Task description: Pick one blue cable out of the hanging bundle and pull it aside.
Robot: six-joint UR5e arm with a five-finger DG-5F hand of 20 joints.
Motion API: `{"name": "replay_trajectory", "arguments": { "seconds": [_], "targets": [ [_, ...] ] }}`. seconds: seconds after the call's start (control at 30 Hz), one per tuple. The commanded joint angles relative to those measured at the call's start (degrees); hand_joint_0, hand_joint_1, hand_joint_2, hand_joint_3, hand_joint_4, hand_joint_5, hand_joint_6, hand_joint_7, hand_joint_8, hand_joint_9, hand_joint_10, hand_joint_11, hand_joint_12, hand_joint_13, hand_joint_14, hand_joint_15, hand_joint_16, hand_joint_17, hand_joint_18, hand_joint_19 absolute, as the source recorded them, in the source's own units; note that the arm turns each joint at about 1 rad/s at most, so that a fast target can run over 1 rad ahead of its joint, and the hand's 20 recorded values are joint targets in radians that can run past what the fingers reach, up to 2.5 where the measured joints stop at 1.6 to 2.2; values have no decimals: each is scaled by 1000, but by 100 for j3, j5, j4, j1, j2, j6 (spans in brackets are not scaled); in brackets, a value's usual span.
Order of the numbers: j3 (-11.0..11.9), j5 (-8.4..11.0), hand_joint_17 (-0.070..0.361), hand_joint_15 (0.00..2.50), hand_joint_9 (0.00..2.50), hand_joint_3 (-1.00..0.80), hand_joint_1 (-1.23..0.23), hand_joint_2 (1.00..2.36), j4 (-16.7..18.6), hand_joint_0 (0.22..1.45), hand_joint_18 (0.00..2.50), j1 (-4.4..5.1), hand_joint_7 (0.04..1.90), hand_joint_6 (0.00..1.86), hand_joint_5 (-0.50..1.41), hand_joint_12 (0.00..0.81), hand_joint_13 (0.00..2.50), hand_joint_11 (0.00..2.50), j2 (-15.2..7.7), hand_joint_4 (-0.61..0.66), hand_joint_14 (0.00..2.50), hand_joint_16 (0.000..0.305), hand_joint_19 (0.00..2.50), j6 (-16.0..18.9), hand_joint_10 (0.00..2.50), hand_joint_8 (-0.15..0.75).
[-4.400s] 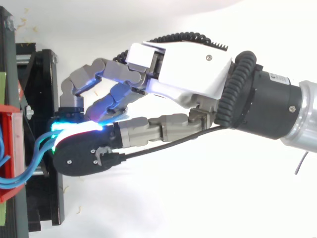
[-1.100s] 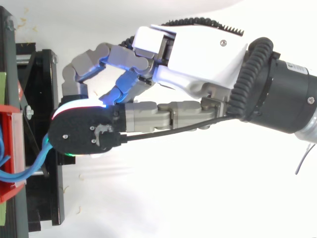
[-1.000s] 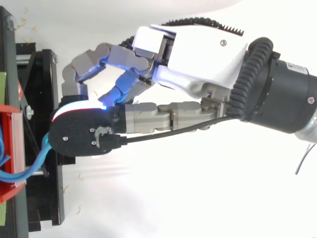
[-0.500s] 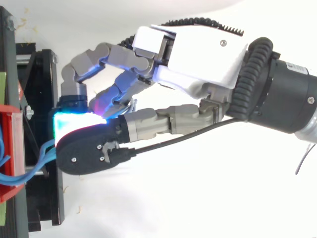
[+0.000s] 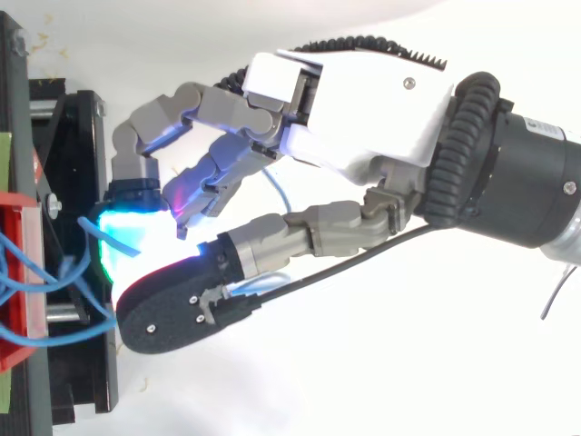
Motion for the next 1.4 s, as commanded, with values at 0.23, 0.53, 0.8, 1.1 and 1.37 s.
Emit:
{"name": "replay_trajectory", "arguments": {
  "seconds": [0.23,0.53,0.8,1.1,1.37],
  "targets": [
    [1,5,105,559,876,-500,-930,1000,0,609,714,10,1081,912,-146,380,763,762,0,48,20,47,524,0,25,280],
    [1,5,114,554,938,-500,-653,1000,17,522,752,10,1104,896,-129,414,792,760,0,87,19,51,552,0,23,313],
    [-8,5,147,556,969,-500,-628,1000,0,372,855,10,1019,891,-128,479,836,753,0,118,16,65,536,0,17,371],
    [1,-4,117,568,923,-438,-603,1005,26,511,723,10,1082,880,-135,414,767,756,0,92,19,52,584,0,21,316],
    [1,5,115,568,929,-189,-632,1017,17,535,725,10,1161,891,-137,412,779,758,-9,91,19,51,579,0,23,318]
  ]
}}
